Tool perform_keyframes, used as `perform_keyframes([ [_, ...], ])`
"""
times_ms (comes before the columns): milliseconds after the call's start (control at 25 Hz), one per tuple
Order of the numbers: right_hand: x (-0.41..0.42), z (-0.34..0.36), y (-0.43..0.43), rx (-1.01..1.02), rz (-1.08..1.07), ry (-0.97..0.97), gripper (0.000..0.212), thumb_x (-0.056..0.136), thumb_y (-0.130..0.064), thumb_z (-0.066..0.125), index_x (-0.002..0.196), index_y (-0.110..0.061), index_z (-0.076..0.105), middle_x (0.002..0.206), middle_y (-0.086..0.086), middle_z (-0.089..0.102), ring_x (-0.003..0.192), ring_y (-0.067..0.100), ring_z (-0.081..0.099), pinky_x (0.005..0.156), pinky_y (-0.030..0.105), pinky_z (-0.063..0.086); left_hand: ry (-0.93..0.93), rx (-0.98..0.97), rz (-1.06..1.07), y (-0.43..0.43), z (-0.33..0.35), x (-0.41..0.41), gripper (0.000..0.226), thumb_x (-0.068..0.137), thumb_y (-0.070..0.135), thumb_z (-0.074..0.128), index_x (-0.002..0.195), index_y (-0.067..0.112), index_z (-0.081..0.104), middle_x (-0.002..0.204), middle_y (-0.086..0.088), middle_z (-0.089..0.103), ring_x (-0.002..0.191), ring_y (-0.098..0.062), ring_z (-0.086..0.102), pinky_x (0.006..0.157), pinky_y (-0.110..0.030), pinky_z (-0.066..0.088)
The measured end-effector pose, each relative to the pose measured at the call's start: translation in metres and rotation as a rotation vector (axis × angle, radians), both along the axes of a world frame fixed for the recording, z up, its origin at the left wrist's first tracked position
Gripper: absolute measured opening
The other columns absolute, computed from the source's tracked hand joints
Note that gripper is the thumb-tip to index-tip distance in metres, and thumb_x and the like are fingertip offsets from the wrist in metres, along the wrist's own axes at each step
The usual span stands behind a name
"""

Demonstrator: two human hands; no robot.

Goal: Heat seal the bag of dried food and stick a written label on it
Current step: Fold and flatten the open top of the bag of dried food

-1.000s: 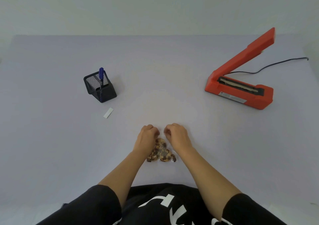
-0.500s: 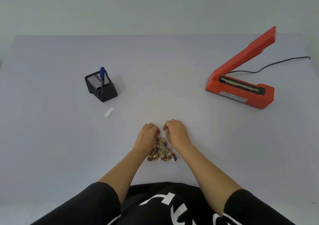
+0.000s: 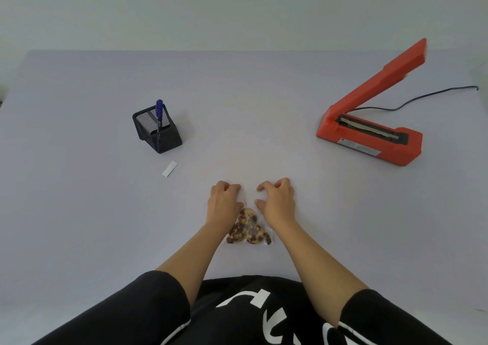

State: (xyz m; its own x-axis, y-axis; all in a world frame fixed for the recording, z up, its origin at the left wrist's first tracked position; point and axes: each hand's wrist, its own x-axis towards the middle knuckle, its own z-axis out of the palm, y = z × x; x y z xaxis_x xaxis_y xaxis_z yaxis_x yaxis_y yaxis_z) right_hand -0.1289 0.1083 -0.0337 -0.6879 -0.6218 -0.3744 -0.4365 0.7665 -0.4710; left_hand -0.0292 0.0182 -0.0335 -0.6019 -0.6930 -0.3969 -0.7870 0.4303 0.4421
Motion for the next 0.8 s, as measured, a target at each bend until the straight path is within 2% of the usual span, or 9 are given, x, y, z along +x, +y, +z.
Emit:
perform_keyframes([
  [80,0.005,0.001,0.000,-0.032,-0.114,-0.072,0.024,0.085,-0.014,0.064,0.108,-0.016,0.058,0.119,0.009,0.034,0.108,0.026,0.040,0.085,0.026,0.040,-0.031,0.037,0.133,0.003,0.002,0.001,0.049,0.085,0.026,0.064,0.131,0.027,0.048,0.124,-0.008,0.040,0.116,-0.025,0.037,0.092,-0.033,0.041],
  [160,0.009,0.002,-0.002,-0.082,-0.180,-0.132,0.023,0.085,-0.008,0.064,0.106,-0.012,0.058,0.120,0.010,0.034,0.106,0.027,0.043,0.080,0.021,0.036,-0.013,0.100,0.213,0.006,0.005,0.000,0.048,0.086,0.024,0.064,0.131,0.029,0.048,0.123,-0.011,0.036,0.114,-0.027,0.036,0.089,-0.031,0.038],
  [320,0.005,0.003,-0.001,-0.133,-0.287,-0.218,0.039,0.079,-0.007,0.070,0.112,-0.010,0.050,0.121,0.010,0.033,0.097,0.022,0.047,0.077,0.020,0.037,0.048,0.177,0.340,0.009,0.007,-0.008,0.061,0.082,0.009,0.067,0.133,0.022,0.037,0.123,-0.016,0.035,0.107,-0.033,0.048,0.091,-0.037,0.045],
  [480,0.005,0.003,0.000,-0.176,-0.335,-0.265,0.052,0.077,-0.006,0.070,0.121,-0.009,0.041,0.119,0.011,0.041,0.086,0.018,0.047,0.072,0.022,0.037,0.071,0.219,0.459,0.008,0.009,-0.009,0.069,0.076,0.007,0.074,0.130,0.011,0.031,0.128,-0.018,0.032,0.106,-0.038,0.052,0.092,-0.039,0.047],
  [600,0.008,0.002,0.000,-0.215,-0.374,-0.279,0.056,0.078,-0.005,0.069,0.125,-0.009,0.039,0.106,0.009,0.052,0.082,0.018,0.052,0.072,0.025,0.041,0.074,0.228,0.486,0.009,0.009,-0.010,0.066,0.077,0.006,0.073,0.129,0.007,0.031,0.124,-0.019,0.045,0.106,-0.035,0.054,0.085,-0.036,0.046],
  [680,0.008,0.001,0.001,-0.186,-0.364,-0.275,0.050,0.078,-0.009,0.070,0.121,-0.010,0.044,0.093,0.003,0.056,0.081,0.017,0.055,0.071,0.025,0.042,0.073,0.248,0.507,0.009,0.007,-0.009,0.059,0.078,0.009,0.073,0.124,0.008,0.036,0.113,-0.018,0.058,0.100,-0.031,0.058,0.077,-0.033,0.046],
  [800,0.005,-0.002,0.003,-0.139,-0.340,-0.254,0.022,0.078,-0.015,0.070,0.097,-0.012,0.062,0.083,-0.001,0.063,0.077,0.014,0.058,0.070,0.024,0.045,0.030,0.244,0.484,0.009,0.004,-0.004,0.034,0.079,0.018,0.071,0.106,0.012,0.050,0.097,-0.008,0.064,0.084,-0.023,0.058,0.069,-0.030,0.043],
])
